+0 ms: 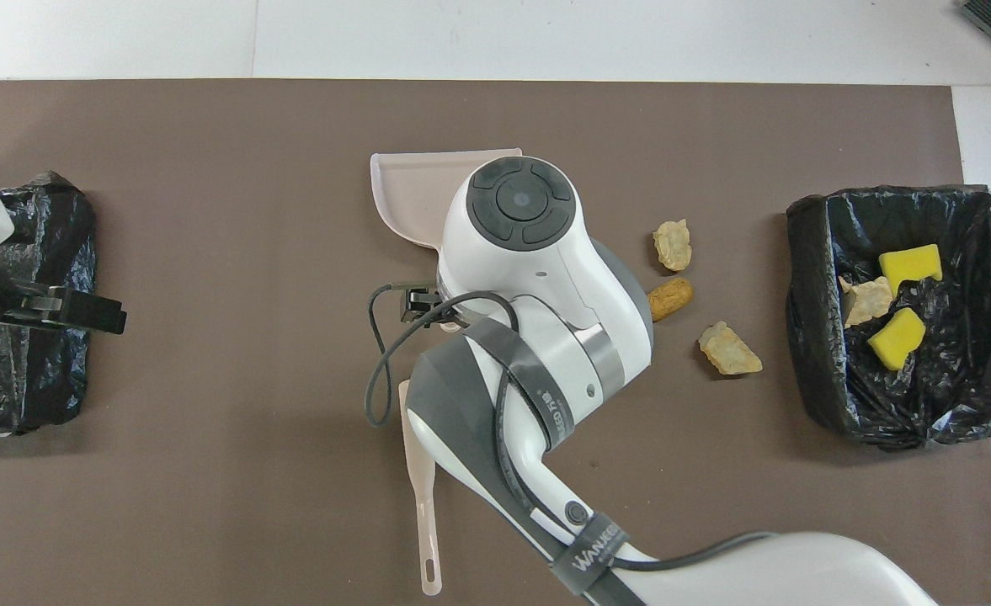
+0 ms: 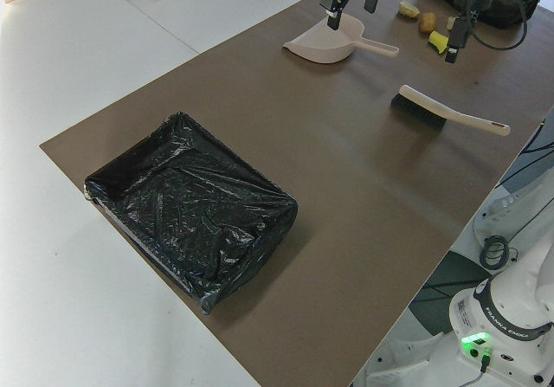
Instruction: Sweep and dump trash in bin
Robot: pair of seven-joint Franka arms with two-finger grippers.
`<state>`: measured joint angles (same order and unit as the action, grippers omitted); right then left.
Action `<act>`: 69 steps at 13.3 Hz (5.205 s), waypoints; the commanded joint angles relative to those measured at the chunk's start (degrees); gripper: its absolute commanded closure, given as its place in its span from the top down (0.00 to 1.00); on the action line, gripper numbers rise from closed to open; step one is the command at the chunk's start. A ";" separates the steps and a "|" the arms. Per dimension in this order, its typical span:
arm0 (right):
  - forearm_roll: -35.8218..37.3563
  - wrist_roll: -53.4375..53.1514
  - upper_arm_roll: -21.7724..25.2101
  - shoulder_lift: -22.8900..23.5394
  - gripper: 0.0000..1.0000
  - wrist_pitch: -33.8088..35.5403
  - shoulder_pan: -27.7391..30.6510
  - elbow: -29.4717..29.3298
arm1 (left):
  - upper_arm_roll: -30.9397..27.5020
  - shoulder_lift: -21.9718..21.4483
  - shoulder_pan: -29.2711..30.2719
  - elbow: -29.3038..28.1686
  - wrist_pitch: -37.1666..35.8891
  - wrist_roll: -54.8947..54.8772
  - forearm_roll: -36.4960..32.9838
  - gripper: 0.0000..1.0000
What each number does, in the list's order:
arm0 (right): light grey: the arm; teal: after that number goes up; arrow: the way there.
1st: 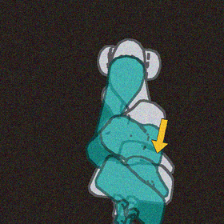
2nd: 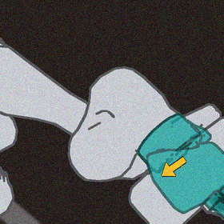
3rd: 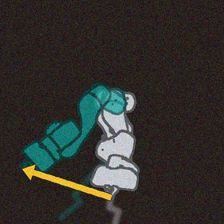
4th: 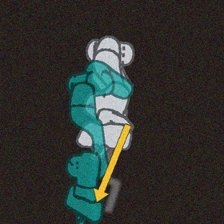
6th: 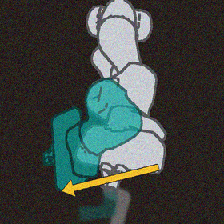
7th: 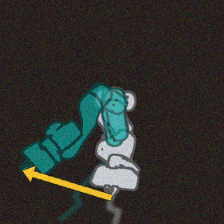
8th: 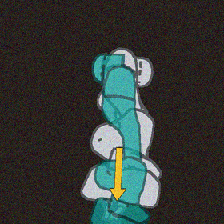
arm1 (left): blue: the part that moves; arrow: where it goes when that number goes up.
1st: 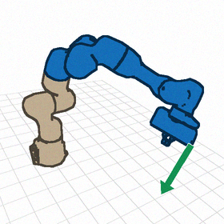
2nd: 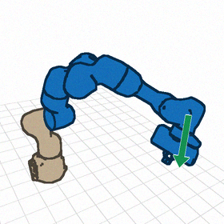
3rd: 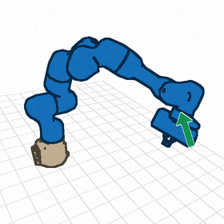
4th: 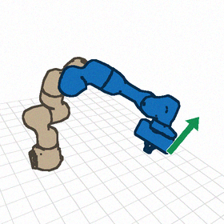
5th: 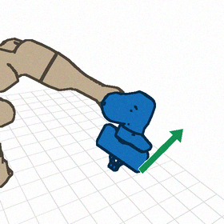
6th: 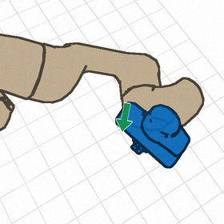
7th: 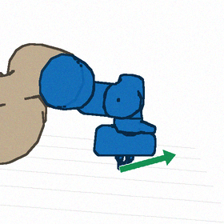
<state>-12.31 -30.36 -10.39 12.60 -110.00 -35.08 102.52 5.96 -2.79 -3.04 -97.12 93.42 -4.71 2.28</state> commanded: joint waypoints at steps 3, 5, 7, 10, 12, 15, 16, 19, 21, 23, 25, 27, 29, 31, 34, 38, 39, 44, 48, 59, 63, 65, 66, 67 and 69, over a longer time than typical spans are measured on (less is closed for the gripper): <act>-3.07 1.27 0.11 -3.37 1.00 -15.84 -6.65 17.43 | 0.99 6.47 -4.76 3.43 7.90 3.29 0.54 1.00; -3.07 0.91 0.02 -4.16 1.00 -17.09 -7.63 19.99 | 1.25 9.37 -6.62 3.60 12.55 6.27 0.45 1.00; -3.42 0.04 0.02 -5.30 1.00 -17.00 -8.94 21.39 | 1.16 12.44 -10.13 3.60 17.55 9.88 -0.08 1.00; -5.00 -0.23 0.02 -6.27 1.00 -16.92 -10.09 22.63 | 1.16 18.24 -14.44 3.43 25.55 13.57 -1.91 1.00; -5.09 -0.05 0.11 -5.92 0.94 -17.61 -10.09 22.37 | 1.16 21.06 -17.24 3.08 31.45 18.49 -4.46 1.00; -5.09 1.00 0.11 -5.66 0.39 -19.02 -10.01 22.28 | 1.16 23.01 -19.62 2.99 32.08 19.73 -5.62 1.00; -5.09 0.91 0.11 -5.48 0.13 -20.16 -10.01 22.28 | 1.16 23.09 -19.89 3.16 32.17 23.30 -5.53 1.00; -5.00 0.21 0.28 -4.69 0.00 -20.78 -9.83 21.32 | 1.16 23.36 -21.57 2.55 32.08 28.26 -5.44 1.00; -4.74 0.21 0.37 -3.72 0.00 -20.61 -8.69 19.74 | 1.16 24.15 -22.09 2.46 32.61 30.18 -5.53 1.00; -4.74 -0.05 0.54 -6.08 0.00 -17.64 -7.38 19.20 | 1.25 24.15 -22.70 1.67 32.87 33.78 -5.09 0.98; -4.48 -0.05 0.63 -10.81 0.00 -10.28 -4.48 19.38 | 1.25 24.41 -22.97 0.88 34.37 35.38 -5.18 0.97; -3.95 0.12 0.63 -16.35 0.00 -1.06 0.34 19.82 | 1.25 25.81 -23.59 0.61 35.59 35.47 -5.18 0.97; -0.02 0.21 0.63 -20.58 0.00 7.13 5.44 19.82 | 1.16 28.09 -25.08 0.70 37.43 37.04 -5.53 0.95; 5.26 0.03 0.63 -22.43 0.00 12.07 8.79 19.91 | 1.16 29.07 -26.04 0.61 36.84 37.75 -5.53 0.85; 17.79 2.04 0.63 -22.71 0.00 13.93 15.29 21.13 | 1.16 28.11 -26.23 1.14 32.72 38.72 -5.53 0.73; 30.14 12.49 0.55 -22.79 0.00 8.68 27.76 25.69 | 1.08 27.40 -26.31 1.14 30.68 40.56 -5.53 0.53; 30.50 13.56 0.55 -22.71 0.00 6.48 30.48 27.19 | 1.07 27.40 -26.31 1.23 30.68 40.91 -5.53 0.51; 30.68 12.61 0.46 -21.49 0.00 4.02 32.36 32.11 | 1.16 26.88 -25.62 1.32 30.68 40.83 -7.80 0.00; 25.95 12.34 0.28 -18.94 0.00 0.85 31.57 32.48 | 0.63 24.33 -22.29 1.14 29.19 24.98 -7.81 0.00; 2.32 17.79 0.11 -11.72 0.00 1.01 23.22 23.08 | 0.63 15.90 -21.39 -4.81 12.30 -11.85 -7.46 0.00; -1.05 15.51 0.37 -11.10 0.00 5.22 21.81 17.73 | 0.55 13.34 -21.57 -9.32 12.05 -29.18 -7.72 0.00; 0.70 13.93 0.89 -11.72 0.00 10.21 22.77 13.60 | 0.55 13.34 -21.31 -9.32 12.48 -35.96 -8.07 0.00; 3.76 13.83 0.98 -11.72 0.00 12.24 24.00 11.14 | 0.46 13.43 -21.13 -9.23 12.57 -38.34 -8.77 0.00; 8.05 13.92 0.90 -11.72 0.00 14.26 25.14 9.21 | 0.46 13.43 -20.26 -9.23 12.66 -41.67 -9.91 0.00; 15.18 13.92 0.46 -13.64 0.00 17.09 24.37 8.83 | 0.46 13.17 -19.19 -10.19 12.66 -47.66 -11.32 0.00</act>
<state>-1.98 -15.66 -9.16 0.38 -95.45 -10.49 112.29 6.36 12.43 -23.44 -104.48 105.51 -47.14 -7.40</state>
